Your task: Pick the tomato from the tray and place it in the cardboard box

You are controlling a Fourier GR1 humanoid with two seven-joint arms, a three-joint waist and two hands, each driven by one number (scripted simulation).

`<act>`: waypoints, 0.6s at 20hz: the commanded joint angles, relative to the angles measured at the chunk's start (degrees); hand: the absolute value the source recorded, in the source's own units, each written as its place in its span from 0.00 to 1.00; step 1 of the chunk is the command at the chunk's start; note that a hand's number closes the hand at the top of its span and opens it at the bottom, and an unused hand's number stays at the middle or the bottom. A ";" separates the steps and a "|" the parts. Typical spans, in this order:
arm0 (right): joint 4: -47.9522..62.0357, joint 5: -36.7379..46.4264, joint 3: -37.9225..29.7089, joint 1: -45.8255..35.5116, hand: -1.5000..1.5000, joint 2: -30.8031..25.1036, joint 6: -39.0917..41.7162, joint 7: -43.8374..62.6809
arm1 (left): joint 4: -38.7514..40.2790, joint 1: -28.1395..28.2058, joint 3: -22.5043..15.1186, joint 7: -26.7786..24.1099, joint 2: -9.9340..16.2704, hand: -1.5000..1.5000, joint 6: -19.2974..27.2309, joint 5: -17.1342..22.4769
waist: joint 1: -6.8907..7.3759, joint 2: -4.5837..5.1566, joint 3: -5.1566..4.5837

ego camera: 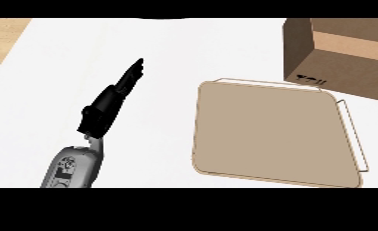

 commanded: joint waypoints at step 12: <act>33.05 -1.00 -5.44 -8.47 0.00 4.05 -7.08 -7.63 | -2.18 0.24 -1.26 1.60 -1.02 0.50 -1.21 0.11 | 1.13 0.38 0.10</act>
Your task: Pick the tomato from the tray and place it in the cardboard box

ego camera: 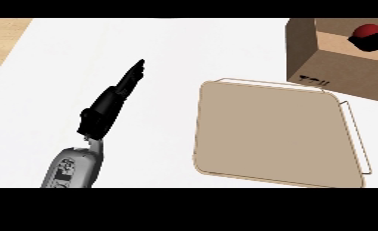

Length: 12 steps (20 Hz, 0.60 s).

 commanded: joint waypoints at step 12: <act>10.30 -20.99 -21.28 -3.33 0.00 -2.74 -1.45 -17.15 | 0.96 0.68 -0.54 -1.91 -0.88 0.50 1.44 -1.90 | -0.59 0.15 0.13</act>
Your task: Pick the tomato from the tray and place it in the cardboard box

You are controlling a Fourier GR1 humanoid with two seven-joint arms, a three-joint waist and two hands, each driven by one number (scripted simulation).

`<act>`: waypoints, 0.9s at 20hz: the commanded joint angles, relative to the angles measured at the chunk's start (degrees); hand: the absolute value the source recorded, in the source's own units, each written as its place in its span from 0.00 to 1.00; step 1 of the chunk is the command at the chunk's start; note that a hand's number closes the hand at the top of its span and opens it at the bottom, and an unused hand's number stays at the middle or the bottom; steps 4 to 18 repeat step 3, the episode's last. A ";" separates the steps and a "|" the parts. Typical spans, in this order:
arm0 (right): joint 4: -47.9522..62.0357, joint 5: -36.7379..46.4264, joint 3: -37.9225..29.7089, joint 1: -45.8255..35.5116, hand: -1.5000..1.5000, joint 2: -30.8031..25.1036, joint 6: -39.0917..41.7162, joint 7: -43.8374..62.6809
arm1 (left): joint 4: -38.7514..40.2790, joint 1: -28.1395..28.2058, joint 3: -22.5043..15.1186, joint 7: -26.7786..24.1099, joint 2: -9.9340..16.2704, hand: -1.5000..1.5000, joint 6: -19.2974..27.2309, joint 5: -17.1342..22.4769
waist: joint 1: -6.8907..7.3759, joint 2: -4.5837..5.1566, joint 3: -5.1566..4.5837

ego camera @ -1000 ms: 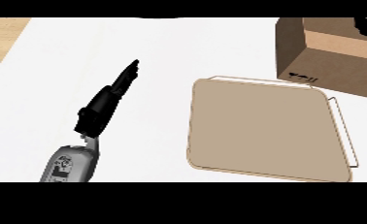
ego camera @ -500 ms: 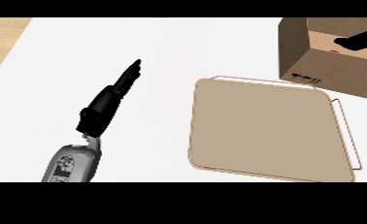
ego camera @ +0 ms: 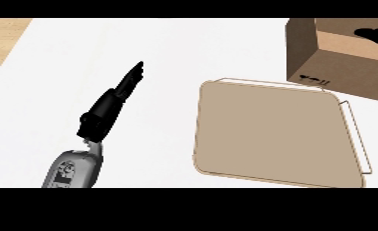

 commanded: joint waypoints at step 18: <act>2.65 -10.29 -10.00 1.08 0.00 -5.54 5.05 -5.27 | 1.46 -1.08 1.64 0.27 0.75 0.50 -0.23 0.52 | -0.71 -0.04 -0.05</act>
